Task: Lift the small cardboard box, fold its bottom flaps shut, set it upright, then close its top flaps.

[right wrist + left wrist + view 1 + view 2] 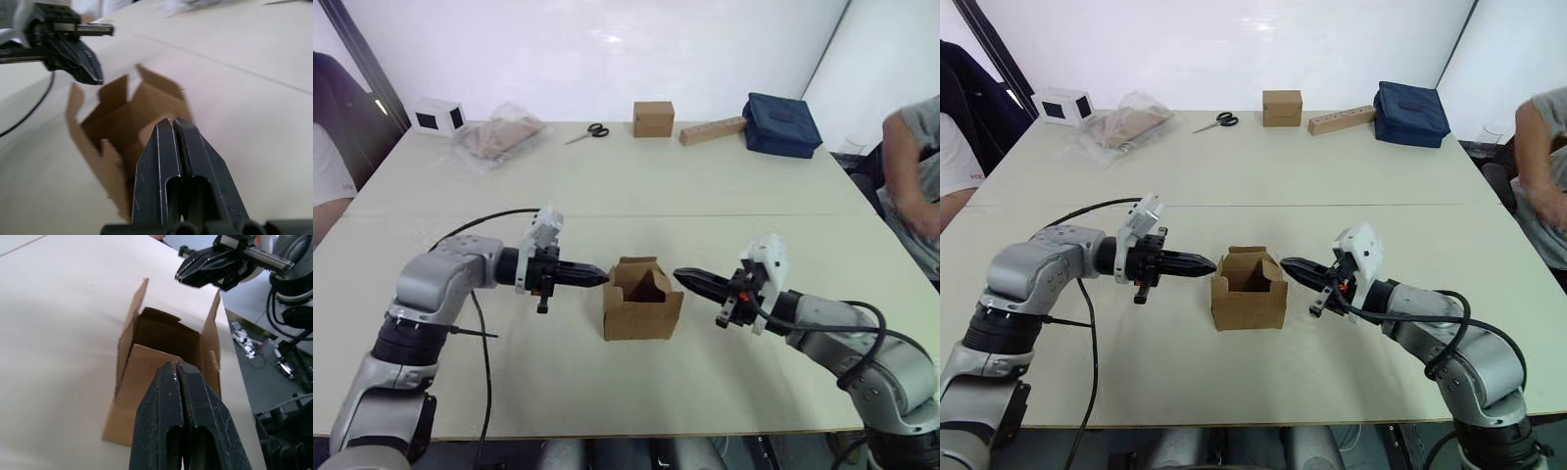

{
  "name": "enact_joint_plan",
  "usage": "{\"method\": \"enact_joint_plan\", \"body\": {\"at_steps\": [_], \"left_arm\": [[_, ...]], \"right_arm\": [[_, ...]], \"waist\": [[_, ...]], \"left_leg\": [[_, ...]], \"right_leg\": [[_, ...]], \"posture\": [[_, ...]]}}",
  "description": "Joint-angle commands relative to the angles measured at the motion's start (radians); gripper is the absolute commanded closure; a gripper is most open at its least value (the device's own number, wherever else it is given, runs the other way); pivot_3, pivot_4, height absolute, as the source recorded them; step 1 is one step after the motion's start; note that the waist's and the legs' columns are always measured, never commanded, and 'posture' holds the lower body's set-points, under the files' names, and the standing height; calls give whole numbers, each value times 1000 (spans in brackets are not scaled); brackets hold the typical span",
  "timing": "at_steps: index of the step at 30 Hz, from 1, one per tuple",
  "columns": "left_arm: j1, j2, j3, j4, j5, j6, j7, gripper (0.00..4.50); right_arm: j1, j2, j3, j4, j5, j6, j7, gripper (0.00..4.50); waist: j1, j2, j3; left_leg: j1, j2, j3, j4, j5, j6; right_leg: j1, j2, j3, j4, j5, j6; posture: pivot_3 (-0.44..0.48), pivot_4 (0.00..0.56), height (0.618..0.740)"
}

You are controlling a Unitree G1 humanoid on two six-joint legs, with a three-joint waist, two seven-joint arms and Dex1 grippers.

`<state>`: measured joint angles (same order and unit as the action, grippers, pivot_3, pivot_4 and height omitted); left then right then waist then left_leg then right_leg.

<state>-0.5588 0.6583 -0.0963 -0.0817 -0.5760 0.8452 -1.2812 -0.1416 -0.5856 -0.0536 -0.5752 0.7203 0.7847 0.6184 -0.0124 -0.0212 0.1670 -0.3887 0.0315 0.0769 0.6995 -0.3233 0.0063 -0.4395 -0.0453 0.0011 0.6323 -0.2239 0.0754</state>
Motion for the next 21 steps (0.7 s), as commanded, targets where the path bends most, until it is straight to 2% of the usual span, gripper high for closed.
{"method": "enact_joint_plan", "body": {"at_steps": [1,8,11,14,21], "left_arm": [[29,-2,-27,-9,24,-36,22,4476],[84,-10,-88,17,87,-101,52,4476],[107,-5,-121,4,117,-131,59,4476],[118,-2,-130,-6,124,-137,68,4476],[87,-4,-69,-32,60,-84,81,4476]], "right_arm": [[-28,19,55,77,-41,-59,51,4500],[-28,8,159,191,-142,-116,116,4500],[-11,-5,173,201,-169,-128,134,4500],[2,-8,168,199,-182,-140,139,4500],[-29,23,88,118,-124,-114,85,4500]], "waist": [[0,0,0],[3,0,0],[4,0,0],[4,0,-1],[4,-1,-2]], "left_leg": [[0,0,0,0,0,0],[0,0,1,1,0,0],[7,0,0,0,0,0],[15,0,1,0,0,0],[15,0,1,0,0,0]], "right_leg": [[0,0,0,0,0,0],[1,-1,0,0,-1,-1],[8,-1,0,-1,-2,-3],[16,-3,0,-2,-2,-4],[15,-3,0,-2,-2,-4]], "posture": [[0,150,740],[0,150,740],[0,150,740],[0,150,740],[0,150,740]]}}
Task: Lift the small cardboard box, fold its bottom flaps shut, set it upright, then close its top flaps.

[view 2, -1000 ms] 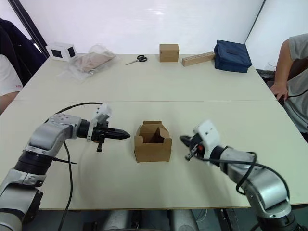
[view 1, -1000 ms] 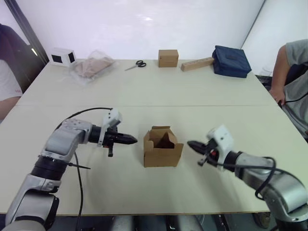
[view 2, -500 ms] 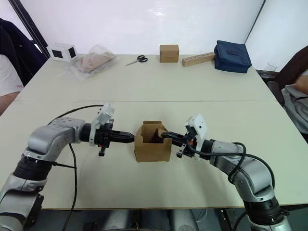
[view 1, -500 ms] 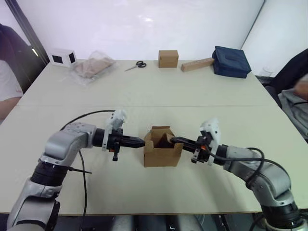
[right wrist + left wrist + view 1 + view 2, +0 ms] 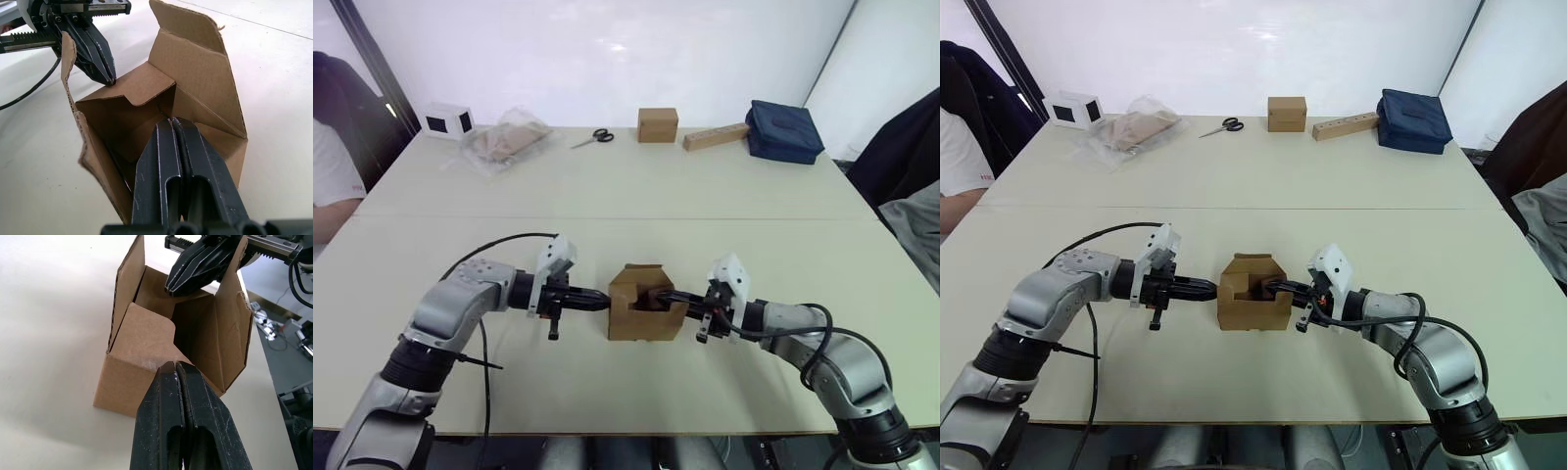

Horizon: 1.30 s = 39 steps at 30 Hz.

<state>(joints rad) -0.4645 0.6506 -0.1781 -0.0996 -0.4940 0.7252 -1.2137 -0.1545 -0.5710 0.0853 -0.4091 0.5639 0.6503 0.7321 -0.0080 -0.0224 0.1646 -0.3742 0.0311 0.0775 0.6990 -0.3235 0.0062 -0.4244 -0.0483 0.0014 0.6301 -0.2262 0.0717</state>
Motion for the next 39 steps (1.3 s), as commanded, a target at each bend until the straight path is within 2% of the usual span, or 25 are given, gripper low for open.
{"method": "enact_joint_plan", "body": {"at_steps": [1,7,15,18,20,25,29,34,39], "left_arm": [[-13,3,22,-15,-30,43,16,4476],[-87,40,125,-24,-142,134,1,4476],[-192,31,106,168,-72,46,-5,4476],[-294,-57,54,381,16,-69,-5,4476],[-358,-166,11,558,87,-169,21,4476],[-397,-306,-35,733,178,-308,19,4476],[-404,-352,-26,772,184,-331,-21,4476],[-381,-343,-25,690,149,-277,-131,4476],[-356,-333,-24,632,147,-244,-155,4476]], "right_arm": [[-22,11,-60,-60,42,27,-35,4500],[-103,60,-217,-179,238,128,-160,4500],[-58,-11,-187,-320,334,211,-161,4500],[-59,-30,-127,-348,334,225,-148,4500],[-73,-27,-81,-336,309,221,-146,4500],[-104,-37,-12,-298,252,206,-133,4500],[-114,-38,31,-266,202,194,-127,4500],[-119,-22,50,-226,171,184,-119,4500],[-116,-11,69,-194,141,169,-110,4500]], "waist": [[-1,0,0],[-3,0,1],[-2,0,2],[4,0,2],[7,0,2],[9,-1,2],[1,-1,2],[-4,-1,2],[-3,-1,2]], "left_leg": [[0,0,0,0,0,0],[-2,1,0,0,0,0],[-2,0,0,-3,0,0],[-3,0,0,-2,0,0],[-3,-1,0,-1,0,0],[-5,-1,1,0,0,1],[-19,-2,0,0,0,1],[-19,-1,-1,-1,0,1],[-18,0,-1,0,0,1]], "right_leg": [[0,0,0,0,0,0],[-3,1,0,1,0,0],[-4,1,0,0,0,0],[-3,0,0,-1,0,0],[-3,0,-1,-1,0,0],[-5,0,0,-2,0,0],[-19,2,0,1,3,4],[-19,3,-2,1,3,4],[-17,2,-2,0,2,4]], "posture": [[0,150,740],[0,150,740],[0,150,740],[0,150,740],[0,150,740],[0,150,740],[0,150,740],[0,150,740],[0,150,740]]}}
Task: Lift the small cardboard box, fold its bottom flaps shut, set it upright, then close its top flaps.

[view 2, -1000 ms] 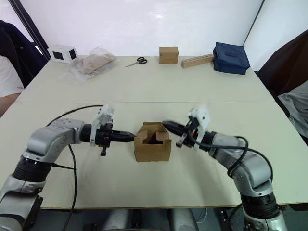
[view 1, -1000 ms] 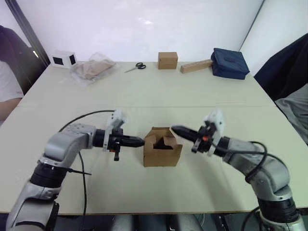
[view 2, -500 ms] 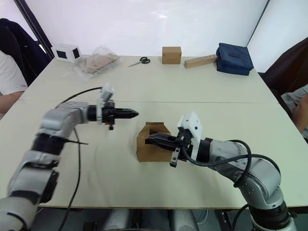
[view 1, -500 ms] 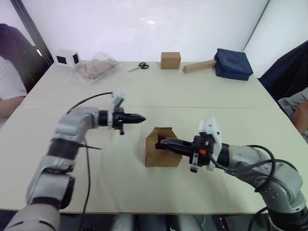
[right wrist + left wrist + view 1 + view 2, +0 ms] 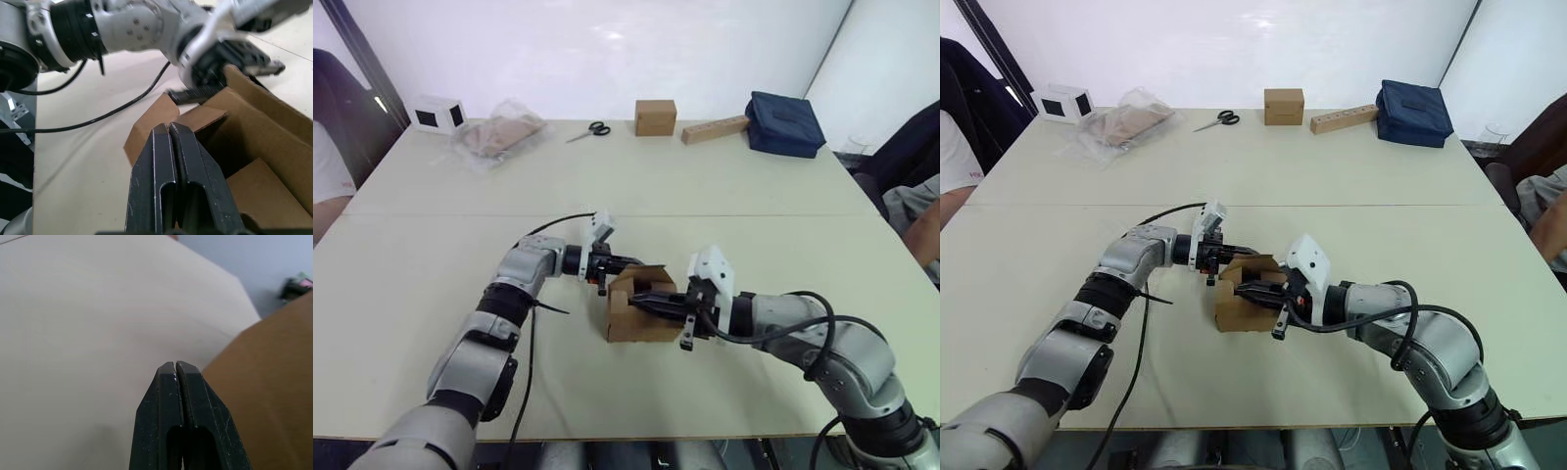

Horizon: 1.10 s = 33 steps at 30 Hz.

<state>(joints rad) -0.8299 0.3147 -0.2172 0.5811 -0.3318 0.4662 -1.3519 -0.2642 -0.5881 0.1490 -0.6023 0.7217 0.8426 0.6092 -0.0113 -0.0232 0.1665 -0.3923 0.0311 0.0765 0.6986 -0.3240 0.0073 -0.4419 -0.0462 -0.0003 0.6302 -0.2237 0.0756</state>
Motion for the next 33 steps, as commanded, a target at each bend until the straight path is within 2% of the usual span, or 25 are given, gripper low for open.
{"method": "enact_joint_plan", "body": {"at_steps": [1,9,15,20,23,28,33], "left_arm": [[14,3,17,-53,-13,16,-10,4476],[44,30,27,-65,9,8,26,4476],[60,67,51,-90,2,8,36,4476],[75,132,96,-180,-32,54,35,4476],[96,186,139,-263,-78,123,29,4476],[232,351,193,-571,-244,322,-46,4476],[316,380,163,-702,-295,371,-36,4476]], "right_arm": [[-5,8,16,11,-31,-31,16,4500],[20,22,97,105,-177,-127,32,4500],[31,36,74,92,-173,-128,34,4500],[34,40,53,75,-172,-125,26,4500],[38,38,43,62,-165,-121,23,4500],[38,35,-7,54,-147,-114,17,4500],[52,25,-24,60,-154,-114,31,4500]], "waist": [[0,0,0],[0,0,0],[-1,0,0],[-1,0,0],[0,0,0],[-6,0,0],[7,0,0]], "left_leg": [[0,0,0,0,0,0],[0,0,0,0,0,0],[1,0,0,1,0,0],[1,1,0,1,0,0],[1,1,0,0,0,0],[1,1,1,0,0,0],[1,1,0,0,0,0]], "right_leg": [[0,0,0,0,0,0],[0,0,0,0,0,0],[1,0,0,0,0,0],[1,0,0,1,0,0],[1,0,0,1,0,0],[0,0,1,1,0,1],[2,-1,0,1,-2,-4]], "posture": [[0,150,740],[0,150,740],[0,150,740],[0,150,740],[0,150,740],[0,150,740],[0,150,740]]}}
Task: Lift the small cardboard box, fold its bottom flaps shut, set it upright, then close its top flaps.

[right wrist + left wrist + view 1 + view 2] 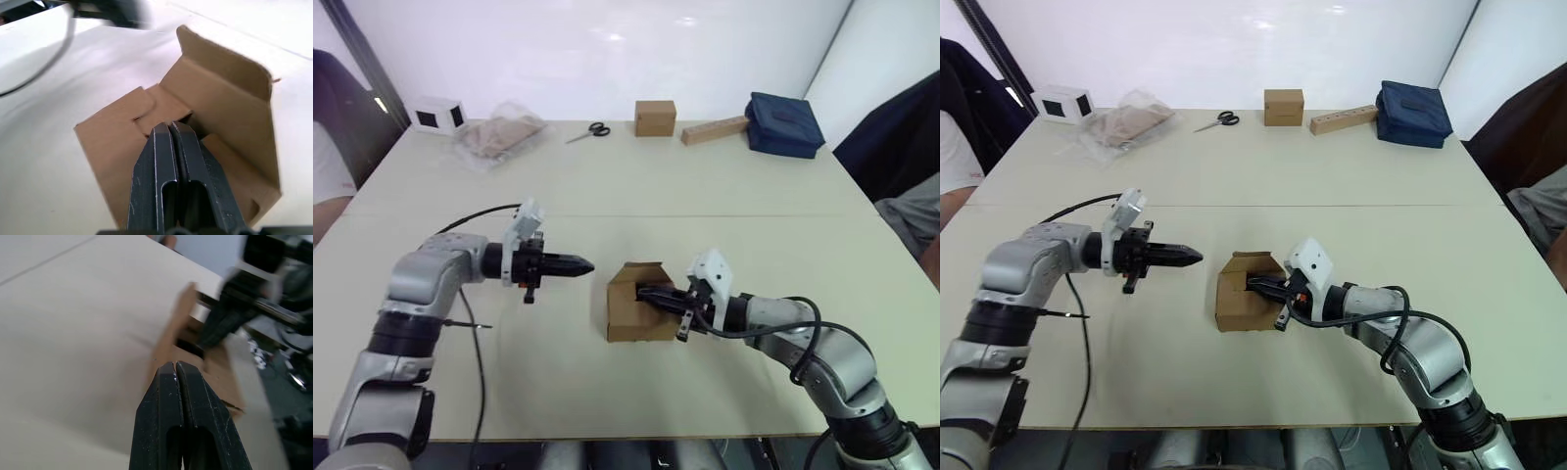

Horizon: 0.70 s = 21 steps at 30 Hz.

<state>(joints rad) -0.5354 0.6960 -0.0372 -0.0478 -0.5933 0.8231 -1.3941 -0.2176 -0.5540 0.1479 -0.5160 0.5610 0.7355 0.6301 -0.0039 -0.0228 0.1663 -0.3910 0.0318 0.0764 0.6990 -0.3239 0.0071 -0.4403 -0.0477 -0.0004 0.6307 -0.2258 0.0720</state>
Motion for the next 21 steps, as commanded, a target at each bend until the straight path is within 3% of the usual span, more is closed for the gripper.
{"method": "enact_joint_plan", "body": {"at_steps": [1,10,14,21], "left_arm": [[29,-10,-24,-85,-38,20,23,4476],[70,-111,-165,-92,68,-80,150,4476],[74,-114,-185,-71,85,-104,155,4476],[73,-109,-185,-72,75,-104,157,4476]], "right_arm": [[7,-11,-24,-25,4,-8,12,4500],[16,-11,-32,-39,10,2,4,4500],[14,-15,-53,-65,28,18,-3,4500],[-13,-69,-250,-130,209,78,26,4500]], "waist": [[-1,0,0],[-8,0,0],[-8,0,0],[-7,0,0]], "left_leg": [[0,0,1,0,0,0],[1,-1,0,1,0,0],[2,0,0,1,0,0],[2,0,0,1,0,0]], "right_leg": [[0,0,0,0,0,0],[1,1,1,0,0,0],[1,2,1,0,0,0],[2,1,1,0,0,0]], "posture": [[0,150,740],[0,150,740],[0,150,740],[0,150,740]]}}
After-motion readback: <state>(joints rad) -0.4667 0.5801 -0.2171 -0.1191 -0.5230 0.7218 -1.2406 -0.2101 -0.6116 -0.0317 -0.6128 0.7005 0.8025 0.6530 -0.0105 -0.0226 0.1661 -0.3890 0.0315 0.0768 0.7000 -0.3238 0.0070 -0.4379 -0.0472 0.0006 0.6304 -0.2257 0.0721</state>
